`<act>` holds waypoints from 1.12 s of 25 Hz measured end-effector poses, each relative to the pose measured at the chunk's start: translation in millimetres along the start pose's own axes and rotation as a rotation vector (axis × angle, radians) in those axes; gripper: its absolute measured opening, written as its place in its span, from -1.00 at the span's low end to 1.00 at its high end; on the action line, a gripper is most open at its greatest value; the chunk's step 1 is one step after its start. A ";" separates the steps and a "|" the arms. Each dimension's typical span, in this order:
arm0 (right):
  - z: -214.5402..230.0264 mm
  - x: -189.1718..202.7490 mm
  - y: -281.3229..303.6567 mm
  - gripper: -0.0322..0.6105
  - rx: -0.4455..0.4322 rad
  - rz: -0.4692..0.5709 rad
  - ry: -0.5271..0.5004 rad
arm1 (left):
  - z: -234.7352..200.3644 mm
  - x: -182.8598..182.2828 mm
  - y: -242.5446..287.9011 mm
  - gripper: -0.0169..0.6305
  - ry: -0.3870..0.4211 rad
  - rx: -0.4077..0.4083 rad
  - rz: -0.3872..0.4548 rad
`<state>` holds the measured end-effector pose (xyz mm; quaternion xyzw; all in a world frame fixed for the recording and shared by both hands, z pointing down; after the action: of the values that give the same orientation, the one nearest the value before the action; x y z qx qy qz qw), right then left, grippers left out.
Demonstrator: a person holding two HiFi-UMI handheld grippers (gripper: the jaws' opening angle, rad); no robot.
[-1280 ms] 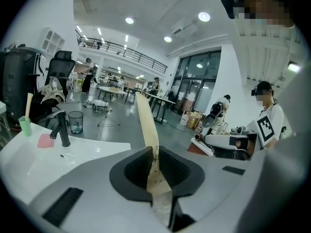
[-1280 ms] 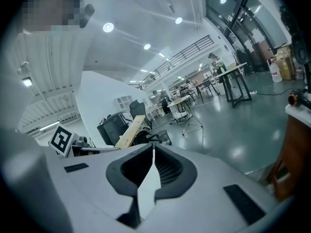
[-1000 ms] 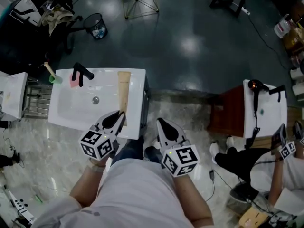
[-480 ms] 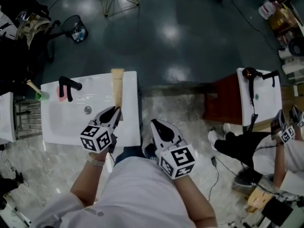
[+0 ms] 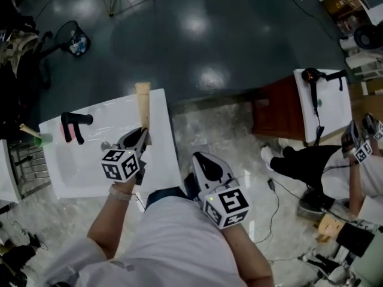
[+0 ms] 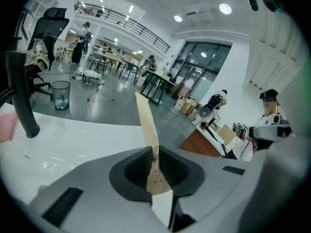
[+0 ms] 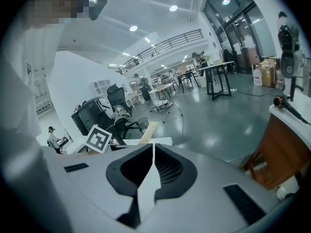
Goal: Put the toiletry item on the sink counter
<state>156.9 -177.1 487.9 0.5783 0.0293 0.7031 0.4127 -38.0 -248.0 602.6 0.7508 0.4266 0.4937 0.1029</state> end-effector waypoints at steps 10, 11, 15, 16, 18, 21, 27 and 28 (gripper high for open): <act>7.0 8.3 20.9 -0.83 0.087 -0.043 0.041 | -49.0 6.6 47.6 -0.79 -0.033 -0.004 -0.078; 7.8 9.3 21.7 -0.82 0.094 -0.043 0.042 | -52.7 8.6 51.1 -0.79 -0.041 -0.007 -0.084; 9.7 11.0 25.3 -0.83 0.117 -0.053 0.045 | -65.4 13.8 61.6 -0.79 -0.043 -0.024 -0.102; 9.5 11.8 26.2 -0.83 0.120 -0.056 0.042 | -67.9 14.9 63.4 -0.79 -0.041 -0.026 -0.106; 10.2 13.6 26.8 -0.83 0.126 -0.059 0.037 | -71.4 17.8 67.5 -0.79 -0.036 -0.028 -0.113; 14.2 13.5 24.9 -0.83 0.139 -0.060 0.039 | -73.5 21.4 73.5 -0.79 -0.029 -0.036 -0.124; 20.9 15.1 22.0 -0.83 0.160 -0.063 0.047 | -77.0 24.1 80.6 -0.76 -0.015 -0.059 -0.132; 21.9 15.4 21.5 -0.83 0.161 -0.063 0.048 | -76.7 24.4 81.7 -0.74 -0.014 -0.061 -0.133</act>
<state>163.6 -191.3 518.5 0.5916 0.1140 0.6986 0.3860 -53.9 -300.6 703.2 0.7208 0.4594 0.4935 0.1610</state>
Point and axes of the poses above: the fingertips, and each gripper's own axes: y forward along the fingers, z to its right, x out of its underside, the point moved 4 cm from there along -y, backward along the fingers, and after that the axes turned 2 degrees about -y, right-handed, at the moved point
